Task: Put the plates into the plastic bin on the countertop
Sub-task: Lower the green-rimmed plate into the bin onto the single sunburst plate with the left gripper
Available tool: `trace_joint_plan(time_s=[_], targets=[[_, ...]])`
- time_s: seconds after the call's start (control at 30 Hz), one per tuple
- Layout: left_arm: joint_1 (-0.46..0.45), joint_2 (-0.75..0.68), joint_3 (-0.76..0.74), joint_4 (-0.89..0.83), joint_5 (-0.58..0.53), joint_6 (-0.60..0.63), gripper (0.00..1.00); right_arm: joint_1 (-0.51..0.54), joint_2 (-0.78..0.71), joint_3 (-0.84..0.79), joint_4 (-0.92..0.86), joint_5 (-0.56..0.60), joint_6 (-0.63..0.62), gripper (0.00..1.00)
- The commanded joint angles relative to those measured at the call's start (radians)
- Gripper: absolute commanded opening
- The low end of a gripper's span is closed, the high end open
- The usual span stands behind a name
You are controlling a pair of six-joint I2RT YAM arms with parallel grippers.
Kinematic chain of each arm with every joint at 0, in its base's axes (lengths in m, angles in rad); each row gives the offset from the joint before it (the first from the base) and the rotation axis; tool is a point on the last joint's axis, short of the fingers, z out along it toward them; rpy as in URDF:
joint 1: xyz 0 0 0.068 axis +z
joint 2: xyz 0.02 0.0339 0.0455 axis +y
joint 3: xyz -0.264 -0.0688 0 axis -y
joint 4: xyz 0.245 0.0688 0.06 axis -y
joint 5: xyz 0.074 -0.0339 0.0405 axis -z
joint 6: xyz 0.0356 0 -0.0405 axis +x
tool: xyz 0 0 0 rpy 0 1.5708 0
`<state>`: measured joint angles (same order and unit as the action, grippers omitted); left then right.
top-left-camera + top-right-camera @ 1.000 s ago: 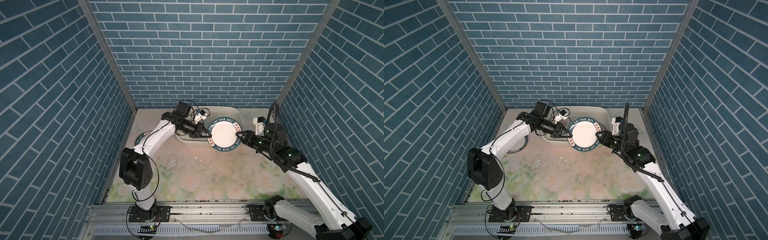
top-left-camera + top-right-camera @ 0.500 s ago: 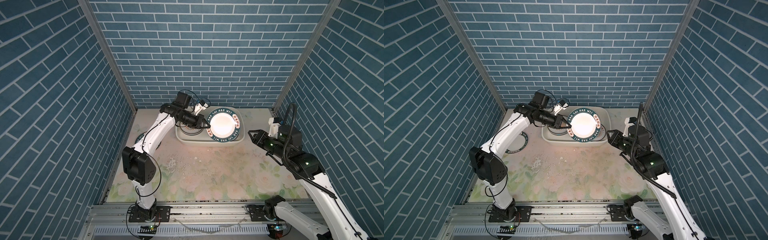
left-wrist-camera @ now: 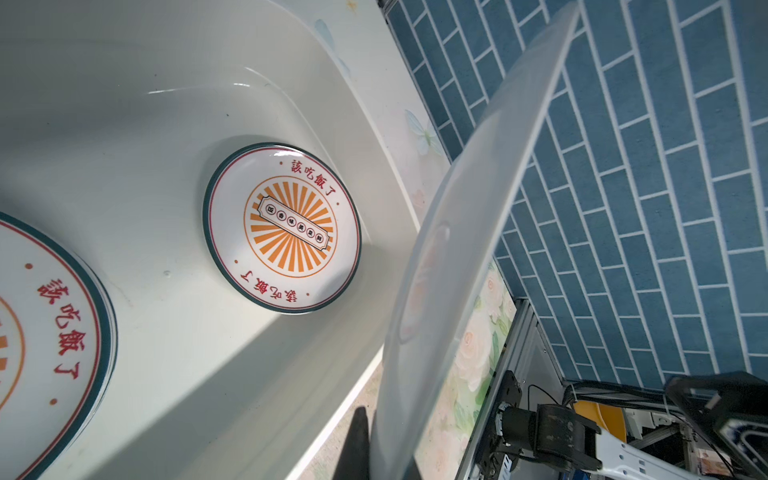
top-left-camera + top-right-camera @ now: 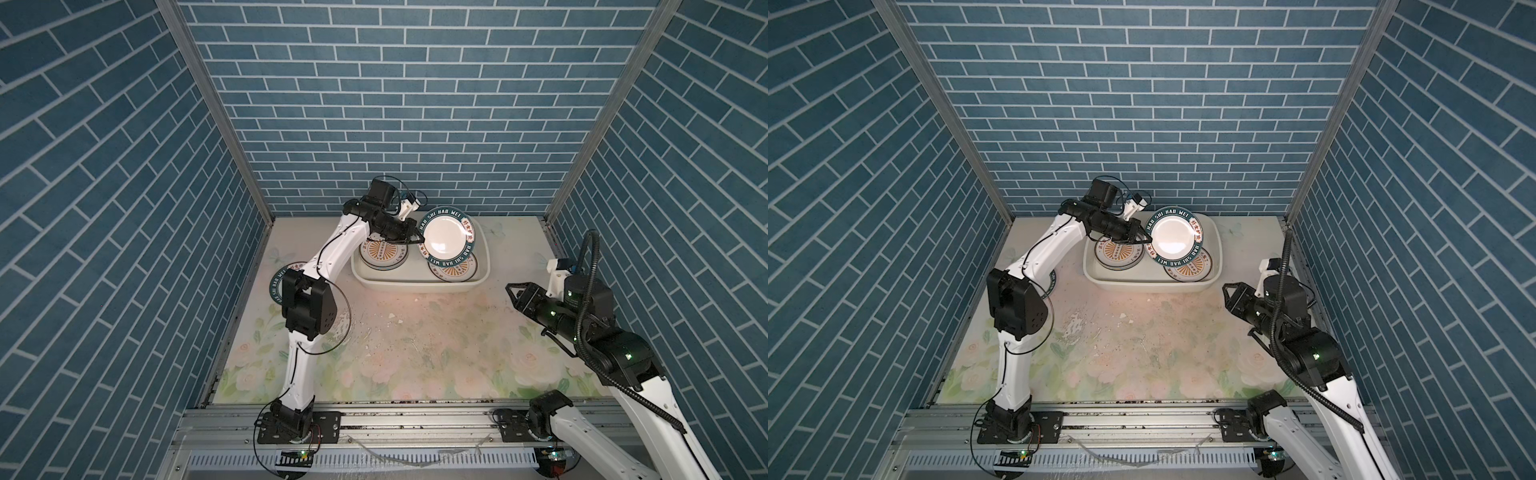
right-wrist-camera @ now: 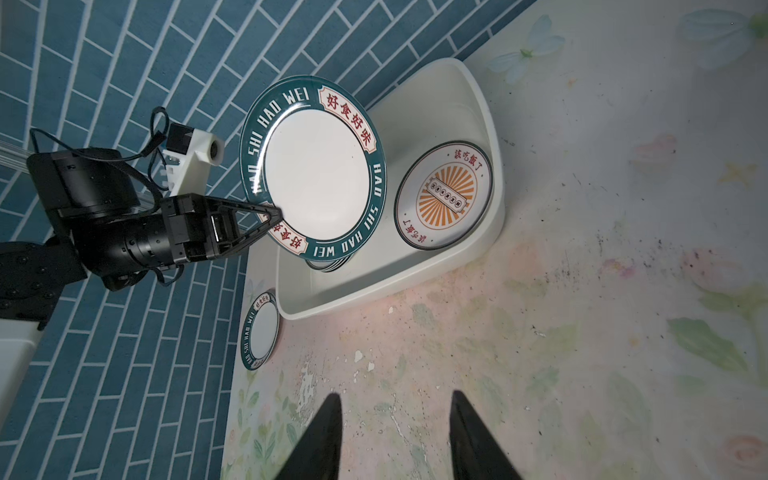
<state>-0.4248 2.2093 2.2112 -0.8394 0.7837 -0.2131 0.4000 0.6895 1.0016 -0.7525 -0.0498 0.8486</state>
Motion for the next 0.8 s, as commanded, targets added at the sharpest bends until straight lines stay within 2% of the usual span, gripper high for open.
trace_joint_plan(time_s=[0.0, 0.33, 0.77], targets=[[0.004, 0.070, 0.064, 0.055, 0.008, -0.037, 0.00, -0.005, -0.018, -0.004, -0.055, 0.035, 0.032, 0.43], [0.003, 0.243, 0.179, 0.070, -0.009, -0.046, 0.00, -0.008, 0.104, 0.057, -0.046, 0.024, -0.008, 0.43], [-0.026, 0.304, 0.179, 0.092, 0.011, -0.072, 0.00, -0.044, 0.195, 0.092, 0.001, -0.021, -0.064, 0.43]])
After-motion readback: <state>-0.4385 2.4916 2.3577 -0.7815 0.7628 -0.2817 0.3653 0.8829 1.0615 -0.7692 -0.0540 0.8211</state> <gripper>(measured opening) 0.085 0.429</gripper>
